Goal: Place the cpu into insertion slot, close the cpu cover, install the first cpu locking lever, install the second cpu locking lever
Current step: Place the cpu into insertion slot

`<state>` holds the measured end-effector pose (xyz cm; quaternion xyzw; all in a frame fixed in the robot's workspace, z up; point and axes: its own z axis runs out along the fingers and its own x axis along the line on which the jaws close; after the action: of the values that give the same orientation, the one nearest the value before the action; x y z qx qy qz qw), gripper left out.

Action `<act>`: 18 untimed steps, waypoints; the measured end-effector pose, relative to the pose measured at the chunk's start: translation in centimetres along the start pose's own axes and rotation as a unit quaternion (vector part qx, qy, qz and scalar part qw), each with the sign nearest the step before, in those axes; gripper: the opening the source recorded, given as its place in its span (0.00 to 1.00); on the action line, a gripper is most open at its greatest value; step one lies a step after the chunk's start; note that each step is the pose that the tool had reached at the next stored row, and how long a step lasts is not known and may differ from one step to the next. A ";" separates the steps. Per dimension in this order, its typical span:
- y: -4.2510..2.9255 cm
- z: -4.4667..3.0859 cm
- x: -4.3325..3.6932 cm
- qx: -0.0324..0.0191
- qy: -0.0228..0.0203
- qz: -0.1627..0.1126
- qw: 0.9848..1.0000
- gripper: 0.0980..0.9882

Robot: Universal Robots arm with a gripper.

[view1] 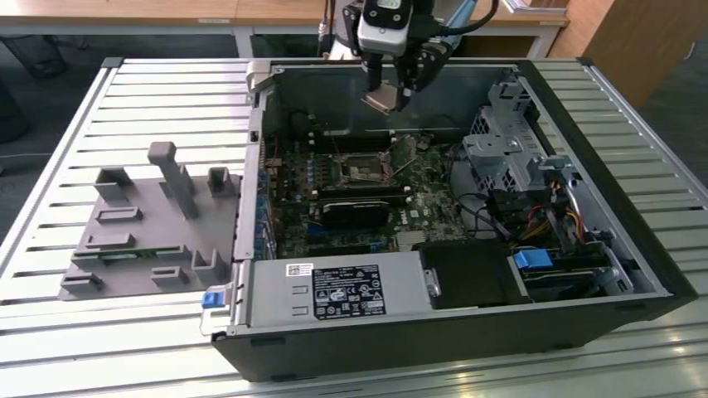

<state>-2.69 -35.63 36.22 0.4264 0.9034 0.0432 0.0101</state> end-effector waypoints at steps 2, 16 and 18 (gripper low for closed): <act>0.00 0.01 0.00 0.000 -0.001 0.015 1.000 0.48; -0.01 0.16 0.01 -0.002 -0.010 0.120 0.993 0.48; -0.01 0.19 0.01 -0.002 -0.012 0.134 0.991 0.48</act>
<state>-2.69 -35.62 36.03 0.5443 0.8377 0.0414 0.0158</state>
